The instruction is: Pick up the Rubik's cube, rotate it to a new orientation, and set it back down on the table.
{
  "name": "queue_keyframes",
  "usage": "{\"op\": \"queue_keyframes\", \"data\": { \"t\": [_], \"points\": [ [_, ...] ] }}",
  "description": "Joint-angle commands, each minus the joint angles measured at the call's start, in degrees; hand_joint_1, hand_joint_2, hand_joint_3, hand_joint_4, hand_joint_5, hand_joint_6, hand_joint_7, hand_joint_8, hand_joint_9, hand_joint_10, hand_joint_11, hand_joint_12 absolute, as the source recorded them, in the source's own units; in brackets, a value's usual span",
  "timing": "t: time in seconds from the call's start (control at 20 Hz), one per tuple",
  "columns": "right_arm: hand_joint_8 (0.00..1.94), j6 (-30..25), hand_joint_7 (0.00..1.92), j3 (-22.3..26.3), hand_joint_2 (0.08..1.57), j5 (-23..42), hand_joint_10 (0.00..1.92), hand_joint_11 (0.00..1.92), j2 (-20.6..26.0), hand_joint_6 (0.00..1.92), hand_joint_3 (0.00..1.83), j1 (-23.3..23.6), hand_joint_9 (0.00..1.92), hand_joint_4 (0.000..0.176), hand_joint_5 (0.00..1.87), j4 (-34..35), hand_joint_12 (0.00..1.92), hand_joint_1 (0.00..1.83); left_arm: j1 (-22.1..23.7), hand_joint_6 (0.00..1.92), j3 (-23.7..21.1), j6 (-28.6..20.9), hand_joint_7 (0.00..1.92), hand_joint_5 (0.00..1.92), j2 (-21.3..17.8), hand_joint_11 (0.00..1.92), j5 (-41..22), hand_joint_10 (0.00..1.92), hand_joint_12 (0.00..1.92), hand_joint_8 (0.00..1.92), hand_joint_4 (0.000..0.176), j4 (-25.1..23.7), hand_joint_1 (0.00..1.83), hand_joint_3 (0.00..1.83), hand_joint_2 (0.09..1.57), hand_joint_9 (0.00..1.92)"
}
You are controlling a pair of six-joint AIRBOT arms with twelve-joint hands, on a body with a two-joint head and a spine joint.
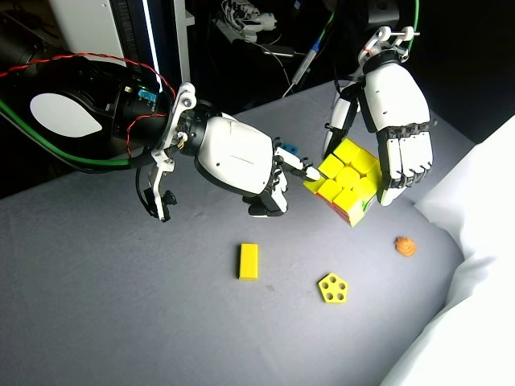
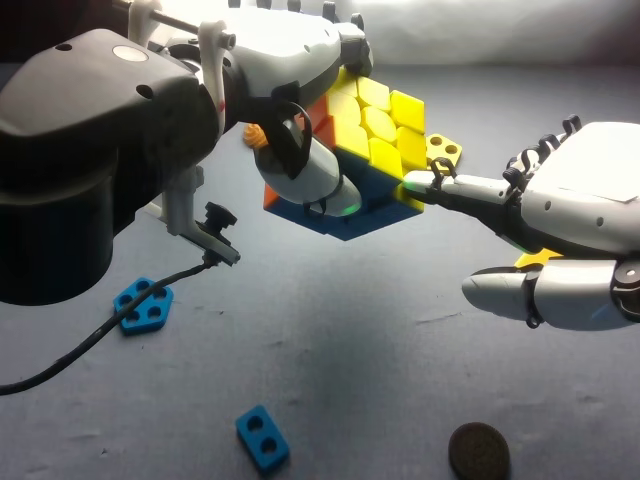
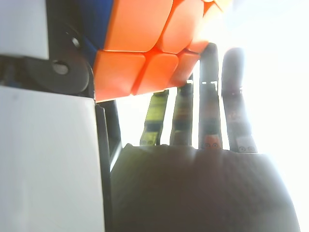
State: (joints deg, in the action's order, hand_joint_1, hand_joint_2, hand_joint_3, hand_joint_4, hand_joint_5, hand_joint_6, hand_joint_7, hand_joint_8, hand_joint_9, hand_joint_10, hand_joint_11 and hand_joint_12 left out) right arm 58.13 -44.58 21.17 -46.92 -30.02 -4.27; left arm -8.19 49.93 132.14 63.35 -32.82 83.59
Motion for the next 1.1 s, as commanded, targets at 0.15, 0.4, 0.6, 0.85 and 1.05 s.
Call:
{"op": "queue_keyframes", "data": {
  "t": [0.15,0.4,0.6,0.85,1.05],
  "points": [
    [1.94,0.0,0.7,-0.9,1.39,3.3,1.92,0.62,0.6,0.01,0.0,0.9,0.82,0.0,0.19,3.0,1.92,0.0,1.8,0.87,0.2,-1.9,0.3,0.43,-0.3,0.23,-1.0,1.45,1.62,1.35,0.0,-3.7,1.2,0.0,1.09,0.31],
    [1.94,-1.1,0.72,-1.9,1.39,2.8,1.92,0.61,1.4,0.01,0.0,1.3,0.85,0.0,0.2,3.8,1.92,0.0,2.0,0.91,0.2,-1.9,0.31,0.43,-0.3,0.2,-1.0,1.46,1.66,1.36,0.0,-2.8,1.18,0.0,1.1,0.3],
    [1.94,-3.3,0.71,-2.0,1.39,4.3,1.92,0.64,2.2,0.02,0.0,2.2,0.84,0.0,0.24,3.8,1.92,0.0,2.5,0.89,0.2,-1.9,0.35,0.46,-0.3,0.21,-1.1,1.43,1.64,1.33,0.0,-2.4,1.19,0.0,1.09,0.32],
    [1.94,-4.1,0.72,-2.0,1.39,10.2,1.92,0.69,3.0,0.01,0.0,2.6,0.86,0.0,0.24,3.8,1.92,0.0,2.9,0.92,0.1,-1.9,0.31,0.43,-0.5,0.22,-1.2,1.45,1.64,1.36,0.0,-2.1,1.17,0.0,1.09,0.31],
    [1.94,-4.2,0.75,-2.1,1.39,11.4,1.92,0.72,3.5,0.01,0.0,4.0,0.88,0.0,0.24,4.3,1.92,0.0,3.2,0.95,0.1,-1.9,0.27,0.37,-0.7,0.2,-1.3,1.45,1.65,1.38,0.0,-2.0,1.18,0.0,1.11,0.28]
  ]
}}
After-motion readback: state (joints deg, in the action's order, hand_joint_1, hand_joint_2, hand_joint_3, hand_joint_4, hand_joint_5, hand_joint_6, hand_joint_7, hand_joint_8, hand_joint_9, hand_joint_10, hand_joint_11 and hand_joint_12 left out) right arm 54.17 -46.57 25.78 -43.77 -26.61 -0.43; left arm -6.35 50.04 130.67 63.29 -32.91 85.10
